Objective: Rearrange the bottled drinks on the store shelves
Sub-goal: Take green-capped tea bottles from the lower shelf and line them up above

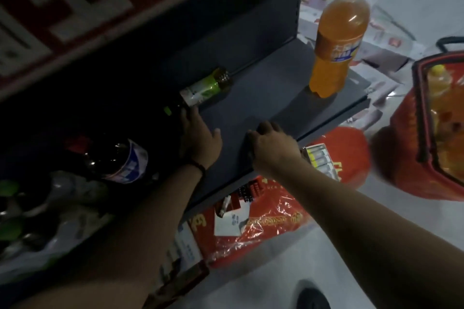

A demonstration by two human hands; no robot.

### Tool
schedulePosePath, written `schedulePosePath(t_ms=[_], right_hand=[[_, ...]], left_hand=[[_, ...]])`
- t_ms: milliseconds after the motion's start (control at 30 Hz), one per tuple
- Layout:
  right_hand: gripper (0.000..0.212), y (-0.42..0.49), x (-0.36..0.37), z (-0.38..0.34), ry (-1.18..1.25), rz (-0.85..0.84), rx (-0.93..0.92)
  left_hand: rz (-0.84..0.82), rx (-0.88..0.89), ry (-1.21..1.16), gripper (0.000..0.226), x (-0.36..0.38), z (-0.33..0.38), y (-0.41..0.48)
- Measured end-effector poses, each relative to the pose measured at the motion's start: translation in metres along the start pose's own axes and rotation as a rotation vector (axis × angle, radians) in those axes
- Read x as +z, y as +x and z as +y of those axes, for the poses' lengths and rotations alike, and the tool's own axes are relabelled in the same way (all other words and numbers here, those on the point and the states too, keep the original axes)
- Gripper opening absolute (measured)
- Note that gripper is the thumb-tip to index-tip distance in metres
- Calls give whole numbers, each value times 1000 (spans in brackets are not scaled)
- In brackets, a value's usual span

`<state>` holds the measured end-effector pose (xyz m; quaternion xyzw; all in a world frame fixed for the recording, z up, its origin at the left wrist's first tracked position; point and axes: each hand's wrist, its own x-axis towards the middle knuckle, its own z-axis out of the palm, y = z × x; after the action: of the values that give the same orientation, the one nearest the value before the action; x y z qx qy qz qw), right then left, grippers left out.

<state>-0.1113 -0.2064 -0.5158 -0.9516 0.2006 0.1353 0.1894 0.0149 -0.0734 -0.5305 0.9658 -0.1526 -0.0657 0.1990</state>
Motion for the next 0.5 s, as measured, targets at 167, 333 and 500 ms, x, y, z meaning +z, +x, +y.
schedulePosePath(t_ms=[167, 333, 500], right_hand=[[86, -3, 4, 6, -42, -13, -50], [79, 2, -8, 6, -23, -79, -44], [62, -13, -24, 11, 351, -12, 91]], left_hand=[[64, -78, 92, 95, 5, -1, 80], [26, -127, 58, 82, 12, -4, 86], [-64, -59, -29, 72, 10, 7, 17]])
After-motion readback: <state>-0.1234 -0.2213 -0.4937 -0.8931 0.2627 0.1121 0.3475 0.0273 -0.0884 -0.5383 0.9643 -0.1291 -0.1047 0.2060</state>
